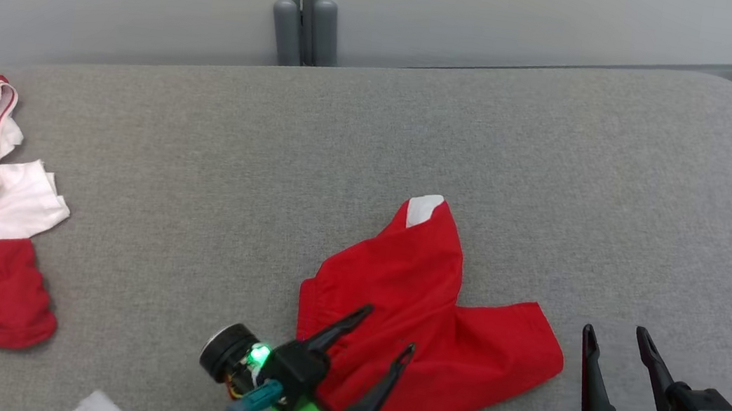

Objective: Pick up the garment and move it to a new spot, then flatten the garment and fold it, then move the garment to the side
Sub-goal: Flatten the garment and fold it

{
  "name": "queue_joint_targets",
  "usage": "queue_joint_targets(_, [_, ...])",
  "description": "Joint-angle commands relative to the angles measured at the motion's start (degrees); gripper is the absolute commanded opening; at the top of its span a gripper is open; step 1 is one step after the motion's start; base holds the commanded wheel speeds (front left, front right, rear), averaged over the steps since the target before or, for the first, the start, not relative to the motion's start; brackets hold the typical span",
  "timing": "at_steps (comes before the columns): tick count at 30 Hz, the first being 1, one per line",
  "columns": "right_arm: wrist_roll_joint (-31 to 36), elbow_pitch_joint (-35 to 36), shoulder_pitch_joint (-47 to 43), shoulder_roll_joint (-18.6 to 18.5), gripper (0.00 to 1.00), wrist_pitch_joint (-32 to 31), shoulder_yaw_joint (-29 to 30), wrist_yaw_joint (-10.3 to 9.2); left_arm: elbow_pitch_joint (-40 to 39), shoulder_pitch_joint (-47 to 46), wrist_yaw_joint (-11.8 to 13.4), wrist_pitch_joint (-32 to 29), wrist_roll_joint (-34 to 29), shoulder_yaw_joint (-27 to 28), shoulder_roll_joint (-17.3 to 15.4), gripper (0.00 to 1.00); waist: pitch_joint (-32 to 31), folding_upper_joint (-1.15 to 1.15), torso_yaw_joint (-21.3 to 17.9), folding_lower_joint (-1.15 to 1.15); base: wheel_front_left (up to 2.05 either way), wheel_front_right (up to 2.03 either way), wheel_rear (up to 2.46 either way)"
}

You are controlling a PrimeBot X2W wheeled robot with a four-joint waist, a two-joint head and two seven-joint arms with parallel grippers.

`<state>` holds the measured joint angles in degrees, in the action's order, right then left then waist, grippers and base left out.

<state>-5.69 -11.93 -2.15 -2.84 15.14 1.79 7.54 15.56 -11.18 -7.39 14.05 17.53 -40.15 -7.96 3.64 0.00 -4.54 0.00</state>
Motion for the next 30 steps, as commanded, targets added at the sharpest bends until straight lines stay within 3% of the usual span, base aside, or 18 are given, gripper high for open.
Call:
queue_joint_targets(1, [0.0,0.2,0.9,-0.1,1.0,0.0,0.0,-0.09,1.4,-3.3,-0.1,-1.0,1.8,-3.2,-0.1,1.0,2.4,0.0,-2.6,0.0,0.0,0.0,0.0])
queue_joint_targets(7, [-0.8,0.1,2.0,-0.1,1.0,0.0,-0.3,-0.1,7.7,-12.1,0.0,-7.0,10.3,-14.7,-2.1,1.0,4.1,0.0,-6.8,0.0,0.0,0.0,0.0])
queue_joint_targets(11, [-1.2,0.0,1.5,-0.1,1.0,0.0,0.2,-0.09,10.7,-14.5,0.0,-9.5,14.5,-16.7,-3.2,1.0,4.3,0.0,-8.9,0.0,0.0,0.0,0.0])
queue_joint_targets(12, [-1.3,0.1,1.4,-0.1,1.0,0.0,0.4,-0.1,11.2,-14.7,0.0,-10.2,15.3,-17.0,-3.3,0.91,4.4,0.0,-9.2,0.0,0.0,0.0,0.0])
queue_joint_targets(14, [-1.5,0.1,1.1,-0.1,1.0,0.0,0.3,-0.09,12.2,-15.2,0.0,-11.8,16.8,-18.0,-4.0,0.49,4.5,0.0,-9.6,0.0,0.0,0.0,0.0])
queue_joint_targets(15, [-1.5,0.1,1.1,-0.1,1.0,0.0,0.2,-0.09,12.7,-15.5,0.0,-12.9,17.3,-18.8,-4.5,0.41,4.6,0.0,-9.8,0.0,0.0,0.0,0.0])
queue_joint_targets(18, [-1.8,0.0,1.1,-0.1,1.0,0.0,0.2,-0.09,13.2,-15.7,0.0,-15.1,19.9,-20.1,-5.3,0.38,4.7,0.0,-10.0,0.0,0.0,0.0,0.0])
queue_joint_targets(19, [-1.8,0.0,1.1,-0.1,1.0,0.0,0.4,-0.09,13.4,-16.1,0.0,-15.6,20.3,-20.4,-5.7,0.32,4.7,0.0,-9.9,0.0,0.0,0.0,0.0])
queue_joint_targets(20, [-1.8,0.0,1.2,-0.1,1.0,0.0,0.4,-0.09,13.5,-16.3,0.0,-15.7,20.2,-20.5,-5.9,0.05,4.7,0.0,-9.9,0.0,0.0,0.0,0.0])
queue_joint_targets(21, [-1.8,0.0,1.3,-0.1,1.0,0.0,0.5,-0.09,13.6,-16.5,0.0,-15.8,20.3,-20.6,-6.0,0.0,4.7,0.0,-9.8,0.0,0.0,0.0,0.0])
queue_joint_targets(23, [-1.7,0.0,1.6,-0.1,1.0,0.0,0.6,-0.1,13.7,-16.8,0.0,-15.6,20.5,-20.7,-6.2,0.0,4.7,0.0,-9.6,0.0,0.0,0.0,0.0])
queue_joint_targets(30, [-1.6,0.1,2.0,-0.1,1.0,0.0,0.3,-0.1,14.6,-19.5,4.9,-9.2,19.3,-16.3,-7.0,0.0,5.0,0.0,-8.7,0.0,0.0,0.0,0.0])
